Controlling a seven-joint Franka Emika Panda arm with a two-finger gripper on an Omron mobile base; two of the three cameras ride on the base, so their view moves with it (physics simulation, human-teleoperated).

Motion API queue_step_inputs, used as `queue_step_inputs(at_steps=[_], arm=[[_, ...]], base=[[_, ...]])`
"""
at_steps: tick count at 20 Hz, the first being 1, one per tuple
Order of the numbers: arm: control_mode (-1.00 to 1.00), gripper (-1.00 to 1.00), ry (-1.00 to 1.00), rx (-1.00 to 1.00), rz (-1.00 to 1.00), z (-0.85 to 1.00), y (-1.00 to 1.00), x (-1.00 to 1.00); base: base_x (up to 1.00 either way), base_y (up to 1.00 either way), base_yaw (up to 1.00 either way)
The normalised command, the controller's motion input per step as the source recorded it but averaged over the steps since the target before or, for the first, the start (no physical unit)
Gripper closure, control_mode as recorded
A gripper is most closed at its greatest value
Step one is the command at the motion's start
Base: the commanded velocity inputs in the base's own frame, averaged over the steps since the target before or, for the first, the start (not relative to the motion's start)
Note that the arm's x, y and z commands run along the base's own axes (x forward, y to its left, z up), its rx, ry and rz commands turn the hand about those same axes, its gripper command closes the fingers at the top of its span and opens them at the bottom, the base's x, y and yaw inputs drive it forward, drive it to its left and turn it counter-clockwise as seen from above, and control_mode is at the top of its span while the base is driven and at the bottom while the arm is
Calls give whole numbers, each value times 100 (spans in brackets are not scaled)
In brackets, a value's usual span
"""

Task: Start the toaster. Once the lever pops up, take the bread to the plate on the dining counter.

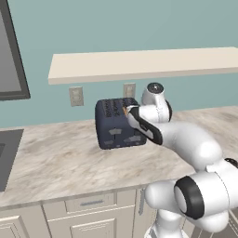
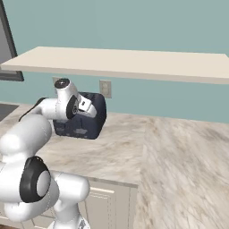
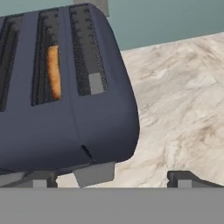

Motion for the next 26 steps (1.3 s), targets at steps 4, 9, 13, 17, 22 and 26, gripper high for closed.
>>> queue_step_inputs(at_steps=[4,9,13,17,22,26], arm=[[-100,-100,-10,3,0,-2,11,-1],[-100,-100,-8,3,0,6,28,0],[-100,-100,-3,0,0,16,28,2],[-100,-100,0,0,0,10,25,6],[-100,-100,0,0,0,15,12,16],[-100,-100,0,-1,0,2,11,18]], base=[[0,0,0],[0,0,0],[0,0,0],[0,0,0],[0,0,0],[0,0,0]])
